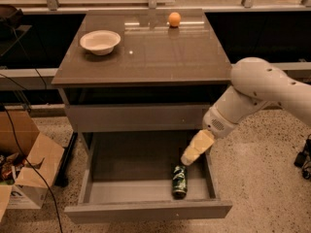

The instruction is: Pick green can from middle drawer and place on counter

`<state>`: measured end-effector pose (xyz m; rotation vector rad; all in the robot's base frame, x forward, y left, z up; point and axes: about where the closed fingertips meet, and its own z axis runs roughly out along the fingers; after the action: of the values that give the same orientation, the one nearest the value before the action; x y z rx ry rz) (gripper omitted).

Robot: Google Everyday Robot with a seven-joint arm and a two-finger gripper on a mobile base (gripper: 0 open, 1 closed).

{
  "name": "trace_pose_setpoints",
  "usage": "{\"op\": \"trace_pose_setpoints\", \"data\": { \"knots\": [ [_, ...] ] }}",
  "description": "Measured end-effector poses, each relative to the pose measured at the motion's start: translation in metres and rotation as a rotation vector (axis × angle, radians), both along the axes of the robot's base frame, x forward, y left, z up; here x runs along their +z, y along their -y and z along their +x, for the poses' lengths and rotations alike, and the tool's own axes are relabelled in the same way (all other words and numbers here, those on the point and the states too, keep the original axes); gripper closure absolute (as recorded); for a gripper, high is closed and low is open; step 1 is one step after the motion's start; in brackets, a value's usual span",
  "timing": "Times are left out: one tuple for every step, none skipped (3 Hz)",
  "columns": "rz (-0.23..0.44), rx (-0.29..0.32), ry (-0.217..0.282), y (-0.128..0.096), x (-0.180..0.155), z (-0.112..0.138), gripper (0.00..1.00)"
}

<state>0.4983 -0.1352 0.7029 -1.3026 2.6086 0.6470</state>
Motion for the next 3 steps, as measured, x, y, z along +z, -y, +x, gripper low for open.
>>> {"op": "trace_pose_setpoints", "data": {
  "knots": [
    [0.028,-0.066,-0.015,-0.015,-0.032,0.018,0.00],
    [-0.003,-0.207,-0.055,-0.019,-0.085,0.036,0.00],
    [-0.034,-0.323,-0.116,-0.018,-0.126,0.044,0.00]
  ]
}}
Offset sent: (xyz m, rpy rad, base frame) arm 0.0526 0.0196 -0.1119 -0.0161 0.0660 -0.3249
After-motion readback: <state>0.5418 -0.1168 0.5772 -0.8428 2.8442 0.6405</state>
